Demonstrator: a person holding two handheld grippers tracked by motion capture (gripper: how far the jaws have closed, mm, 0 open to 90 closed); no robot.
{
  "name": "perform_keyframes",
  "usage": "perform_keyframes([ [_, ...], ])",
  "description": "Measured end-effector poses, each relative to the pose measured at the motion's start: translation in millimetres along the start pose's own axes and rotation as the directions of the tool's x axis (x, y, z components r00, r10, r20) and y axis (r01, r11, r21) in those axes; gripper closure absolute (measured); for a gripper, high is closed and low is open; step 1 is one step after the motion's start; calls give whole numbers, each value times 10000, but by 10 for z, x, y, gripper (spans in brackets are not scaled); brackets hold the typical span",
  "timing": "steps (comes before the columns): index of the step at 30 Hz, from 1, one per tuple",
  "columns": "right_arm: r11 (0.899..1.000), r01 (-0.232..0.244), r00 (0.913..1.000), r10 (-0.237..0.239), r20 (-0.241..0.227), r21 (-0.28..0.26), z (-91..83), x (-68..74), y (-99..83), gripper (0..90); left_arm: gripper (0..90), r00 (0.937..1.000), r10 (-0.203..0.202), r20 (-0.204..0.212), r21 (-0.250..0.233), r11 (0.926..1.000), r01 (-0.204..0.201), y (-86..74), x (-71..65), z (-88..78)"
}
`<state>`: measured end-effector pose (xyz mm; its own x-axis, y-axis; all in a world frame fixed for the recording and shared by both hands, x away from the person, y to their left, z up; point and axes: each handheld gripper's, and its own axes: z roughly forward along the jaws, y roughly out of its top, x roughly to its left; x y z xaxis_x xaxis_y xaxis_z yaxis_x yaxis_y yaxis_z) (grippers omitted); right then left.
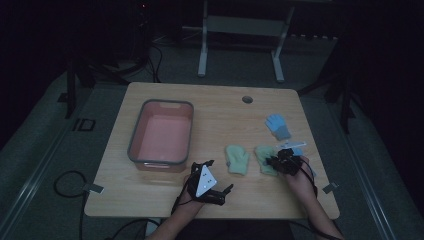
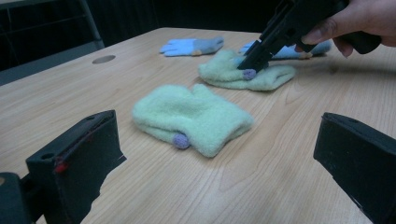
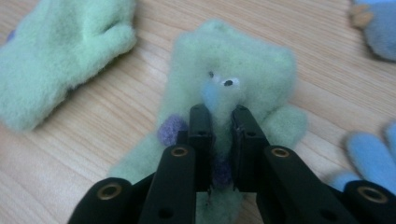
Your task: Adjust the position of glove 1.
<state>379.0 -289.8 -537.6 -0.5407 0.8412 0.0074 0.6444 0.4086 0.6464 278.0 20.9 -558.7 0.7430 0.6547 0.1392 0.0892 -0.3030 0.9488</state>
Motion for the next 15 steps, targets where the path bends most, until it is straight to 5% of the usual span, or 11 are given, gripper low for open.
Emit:
perform_keyframes([
  [10,9924,-938,9928,992,667,-795,-352,287,377,825,7,10000,-17,3,-22,10000,17,0,0,0],
  [15,9916,-753,9938,833,741,-1048,-468,571,589,825,6,10000,-11,4,-29,10000,11,-1,-1,-1],
])
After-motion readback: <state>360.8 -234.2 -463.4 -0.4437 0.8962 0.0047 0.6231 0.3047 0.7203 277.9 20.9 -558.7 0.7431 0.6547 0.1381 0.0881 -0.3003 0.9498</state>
